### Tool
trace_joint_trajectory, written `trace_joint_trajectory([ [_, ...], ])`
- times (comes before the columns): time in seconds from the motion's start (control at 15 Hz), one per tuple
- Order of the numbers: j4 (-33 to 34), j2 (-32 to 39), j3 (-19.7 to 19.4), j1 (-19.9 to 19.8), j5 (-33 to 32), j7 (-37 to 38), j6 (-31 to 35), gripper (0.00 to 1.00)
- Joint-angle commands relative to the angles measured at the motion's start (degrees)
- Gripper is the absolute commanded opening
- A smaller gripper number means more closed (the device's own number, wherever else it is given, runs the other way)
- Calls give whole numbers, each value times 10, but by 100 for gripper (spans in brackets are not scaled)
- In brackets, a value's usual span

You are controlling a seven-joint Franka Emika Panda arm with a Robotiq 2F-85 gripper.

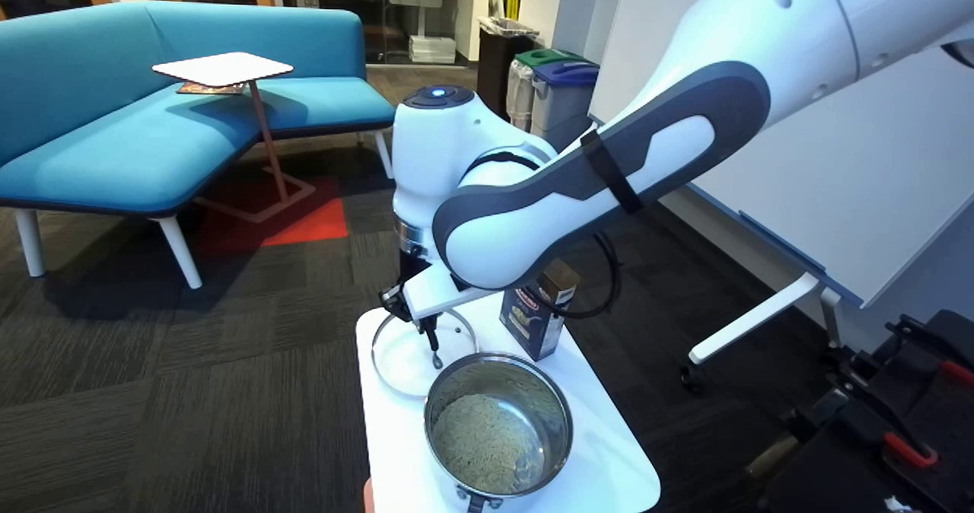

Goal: Remove the lid from the pot

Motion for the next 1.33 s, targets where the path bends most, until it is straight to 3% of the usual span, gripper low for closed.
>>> trace_joint_trajectory([
  [0.0,50,23,17,-21,24,-21,-38,4],
  [0.27,84,42,28,-33,38,-21,-68,4],
  [0.47,107,55,30,-36,40,-22,-89,41],
  [0.73,100,39,27,-28,22,-18,-97,69],
  [1.0,13,-47,33,-17,-2,-51,-83,98],
  [1.27,-82,-147,38,-10,-14,-77,-79,100],
])
